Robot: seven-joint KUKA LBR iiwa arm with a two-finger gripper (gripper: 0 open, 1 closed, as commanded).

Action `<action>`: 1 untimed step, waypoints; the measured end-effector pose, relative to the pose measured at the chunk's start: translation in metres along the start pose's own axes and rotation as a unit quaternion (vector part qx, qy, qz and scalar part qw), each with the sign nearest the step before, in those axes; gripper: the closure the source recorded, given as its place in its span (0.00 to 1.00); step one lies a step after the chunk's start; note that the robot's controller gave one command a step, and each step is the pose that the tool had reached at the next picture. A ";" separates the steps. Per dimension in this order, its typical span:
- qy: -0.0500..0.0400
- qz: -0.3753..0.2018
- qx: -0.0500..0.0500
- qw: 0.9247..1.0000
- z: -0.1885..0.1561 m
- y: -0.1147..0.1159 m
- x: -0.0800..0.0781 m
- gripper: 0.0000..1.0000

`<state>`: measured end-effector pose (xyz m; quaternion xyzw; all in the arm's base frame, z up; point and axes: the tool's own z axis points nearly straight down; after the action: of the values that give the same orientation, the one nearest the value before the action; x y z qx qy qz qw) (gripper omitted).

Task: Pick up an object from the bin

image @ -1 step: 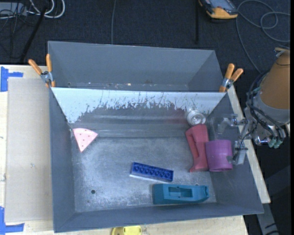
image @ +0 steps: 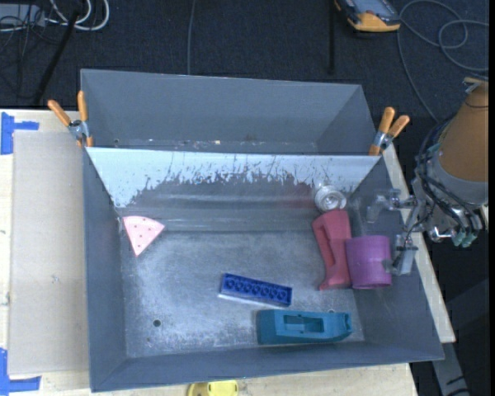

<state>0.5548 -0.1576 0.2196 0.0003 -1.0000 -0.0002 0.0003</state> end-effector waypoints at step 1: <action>-0.001 -0.048 0.000 0.999 0.047 0.023 0.028 0.00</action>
Offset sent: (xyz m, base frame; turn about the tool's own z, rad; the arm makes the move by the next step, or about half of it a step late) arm -0.0566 0.0108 -0.1112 -0.1123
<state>0.5267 -0.1351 0.1730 0.0479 -0.9988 -0.0001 -0.0006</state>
